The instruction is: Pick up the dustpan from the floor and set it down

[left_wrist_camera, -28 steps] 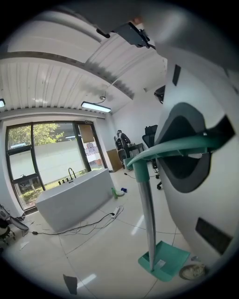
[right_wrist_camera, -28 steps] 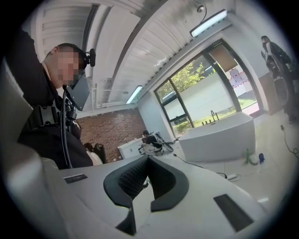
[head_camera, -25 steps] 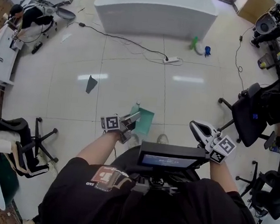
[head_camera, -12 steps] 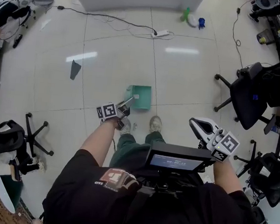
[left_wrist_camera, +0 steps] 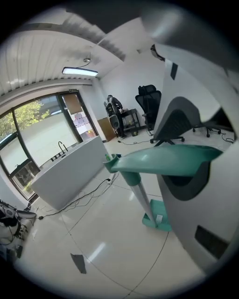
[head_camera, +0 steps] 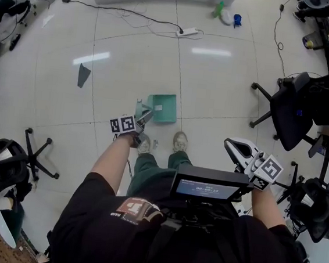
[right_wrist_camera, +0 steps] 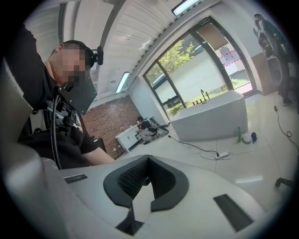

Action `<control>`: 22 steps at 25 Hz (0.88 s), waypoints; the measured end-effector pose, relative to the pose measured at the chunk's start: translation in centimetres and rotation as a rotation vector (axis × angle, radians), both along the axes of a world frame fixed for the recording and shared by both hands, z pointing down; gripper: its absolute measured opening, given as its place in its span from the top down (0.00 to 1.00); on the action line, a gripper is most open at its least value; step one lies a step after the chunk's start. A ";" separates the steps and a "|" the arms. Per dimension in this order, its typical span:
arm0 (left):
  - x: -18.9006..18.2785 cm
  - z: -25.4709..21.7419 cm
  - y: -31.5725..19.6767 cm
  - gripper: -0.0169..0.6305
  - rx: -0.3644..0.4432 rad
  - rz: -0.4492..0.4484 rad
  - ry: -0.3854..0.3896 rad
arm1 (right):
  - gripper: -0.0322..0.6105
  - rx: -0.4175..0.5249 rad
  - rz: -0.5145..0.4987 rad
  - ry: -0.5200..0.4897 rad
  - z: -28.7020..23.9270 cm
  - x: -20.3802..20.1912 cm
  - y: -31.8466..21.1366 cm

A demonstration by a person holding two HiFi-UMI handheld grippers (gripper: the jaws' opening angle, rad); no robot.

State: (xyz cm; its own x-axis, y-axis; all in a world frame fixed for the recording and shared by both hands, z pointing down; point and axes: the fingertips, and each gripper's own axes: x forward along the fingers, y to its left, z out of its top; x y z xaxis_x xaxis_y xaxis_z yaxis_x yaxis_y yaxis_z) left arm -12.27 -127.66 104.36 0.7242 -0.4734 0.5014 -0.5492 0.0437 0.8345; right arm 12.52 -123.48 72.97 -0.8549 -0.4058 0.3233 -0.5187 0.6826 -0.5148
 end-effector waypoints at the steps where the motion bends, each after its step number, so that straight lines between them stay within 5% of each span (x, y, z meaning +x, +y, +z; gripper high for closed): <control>1: -0.2 -0.4 0.0 0.70 -0.005 0.011 -0.011 | 0.93 0.007 -0.001 -0.001 -0.6 -0.2 -0.2; 7: -0.5 -1.4 0.4 0.41 -0.056 0.154 -0.152 | 0.93 0.023 0.000 0.001 -2.7 -1.7 -0.4; 15: -1.5 -0.4 1.8 0.34 -0.075 0.401 -0.515 | 0.93 0.027 0.008 0.000 -3.9 -1.7 -0.8; 22: -3.3 1.8 2.9 0.33 -0.147 0.518 -0.787 | 0.93 0.018 0.026 -0.008 -3.8 -0.8 -1.5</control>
